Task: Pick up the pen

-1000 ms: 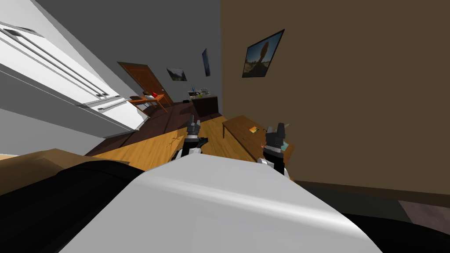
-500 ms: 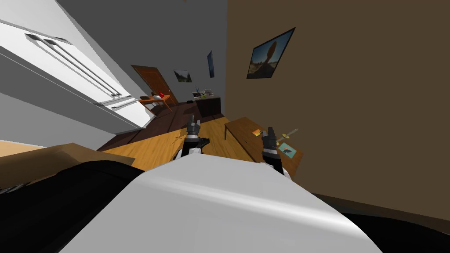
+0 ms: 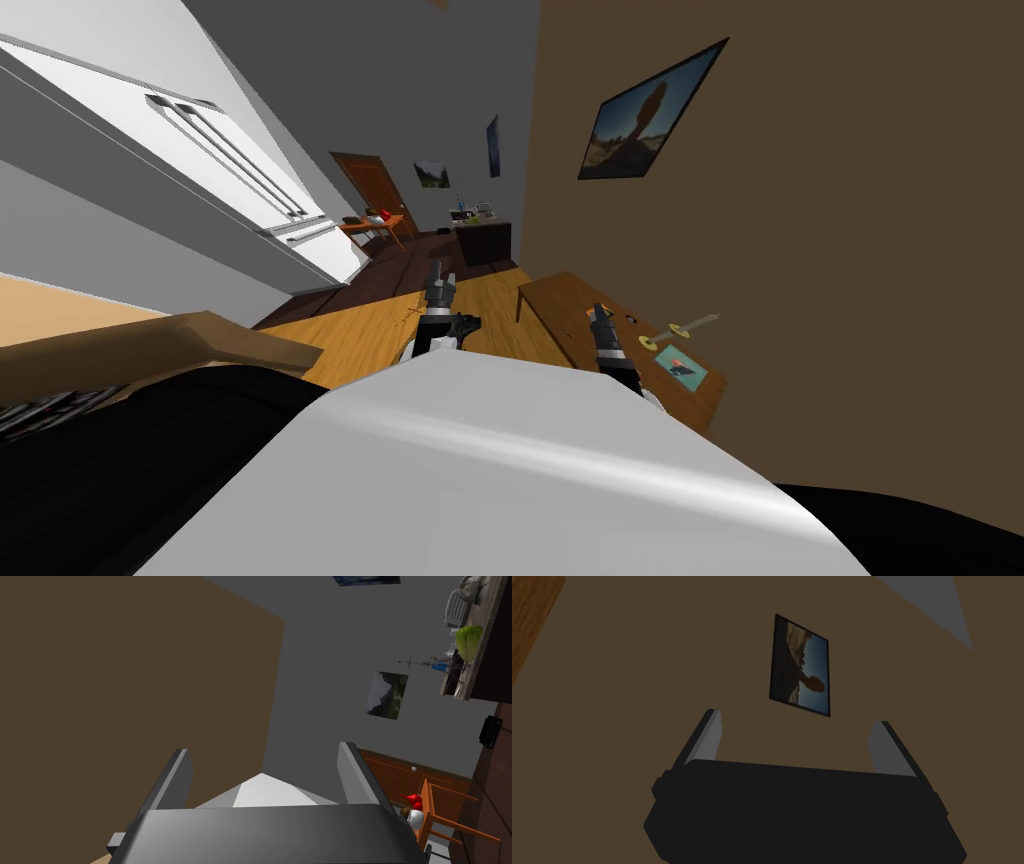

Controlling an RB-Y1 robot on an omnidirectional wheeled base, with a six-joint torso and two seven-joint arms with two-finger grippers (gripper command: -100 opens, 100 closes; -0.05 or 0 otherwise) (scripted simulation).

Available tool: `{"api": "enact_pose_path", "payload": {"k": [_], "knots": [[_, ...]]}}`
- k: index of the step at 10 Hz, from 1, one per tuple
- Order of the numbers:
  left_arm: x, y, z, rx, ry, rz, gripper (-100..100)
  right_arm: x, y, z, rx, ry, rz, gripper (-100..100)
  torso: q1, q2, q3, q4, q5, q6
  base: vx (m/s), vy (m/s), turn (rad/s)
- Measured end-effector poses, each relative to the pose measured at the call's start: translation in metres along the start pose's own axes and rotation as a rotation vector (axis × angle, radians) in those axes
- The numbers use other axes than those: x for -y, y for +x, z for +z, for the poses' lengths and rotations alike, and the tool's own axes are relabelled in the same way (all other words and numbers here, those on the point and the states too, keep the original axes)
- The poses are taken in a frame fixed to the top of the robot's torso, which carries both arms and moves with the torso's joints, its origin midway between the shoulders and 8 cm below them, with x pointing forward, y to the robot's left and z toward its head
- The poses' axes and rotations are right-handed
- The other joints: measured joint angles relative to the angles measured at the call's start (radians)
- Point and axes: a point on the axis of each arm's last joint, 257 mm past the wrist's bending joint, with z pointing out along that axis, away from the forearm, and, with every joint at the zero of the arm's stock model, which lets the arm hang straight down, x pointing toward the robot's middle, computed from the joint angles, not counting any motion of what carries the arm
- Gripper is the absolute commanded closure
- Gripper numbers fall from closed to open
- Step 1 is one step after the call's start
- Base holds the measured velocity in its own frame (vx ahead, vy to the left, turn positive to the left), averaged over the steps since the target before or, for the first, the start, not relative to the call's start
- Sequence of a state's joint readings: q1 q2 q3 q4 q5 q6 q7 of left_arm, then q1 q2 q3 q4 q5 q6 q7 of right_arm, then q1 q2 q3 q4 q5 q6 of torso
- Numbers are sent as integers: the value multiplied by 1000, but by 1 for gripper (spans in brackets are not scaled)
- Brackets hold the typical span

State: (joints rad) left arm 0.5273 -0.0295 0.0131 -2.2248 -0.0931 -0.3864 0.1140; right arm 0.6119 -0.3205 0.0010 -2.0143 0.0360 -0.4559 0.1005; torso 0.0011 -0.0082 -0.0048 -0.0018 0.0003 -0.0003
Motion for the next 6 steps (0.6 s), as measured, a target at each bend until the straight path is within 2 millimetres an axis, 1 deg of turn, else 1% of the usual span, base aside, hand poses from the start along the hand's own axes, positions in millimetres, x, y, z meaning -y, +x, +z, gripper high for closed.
{"api": "enact_pose_path", "payload": {"k": [2,3,4,5,6], "knots": [[0,0,0,0,0,0,0,26,9,-8,-53,51,-36,-100,1,0,0,0,0,0,102,20,103],[0,0,0,0,0,0,0,34,12,-12,-70,71,-48,-100,1,2,1,0,0,0,83,12,154],[0,0,0,0,0,0,0,50,14,-19,-101,103,-70,-100,0,2,1,0,0,0,138,27,246],[0,0,0,0,0,0,0,69,19,-32,-145,145,-99,-100,1,0,0,0,0,0,169,17,228],[0,0,0,0,0,0,0,87,26,-47,-194,190,-130,-100,1,-2,-1,0,0,0,144,1,68]]}}
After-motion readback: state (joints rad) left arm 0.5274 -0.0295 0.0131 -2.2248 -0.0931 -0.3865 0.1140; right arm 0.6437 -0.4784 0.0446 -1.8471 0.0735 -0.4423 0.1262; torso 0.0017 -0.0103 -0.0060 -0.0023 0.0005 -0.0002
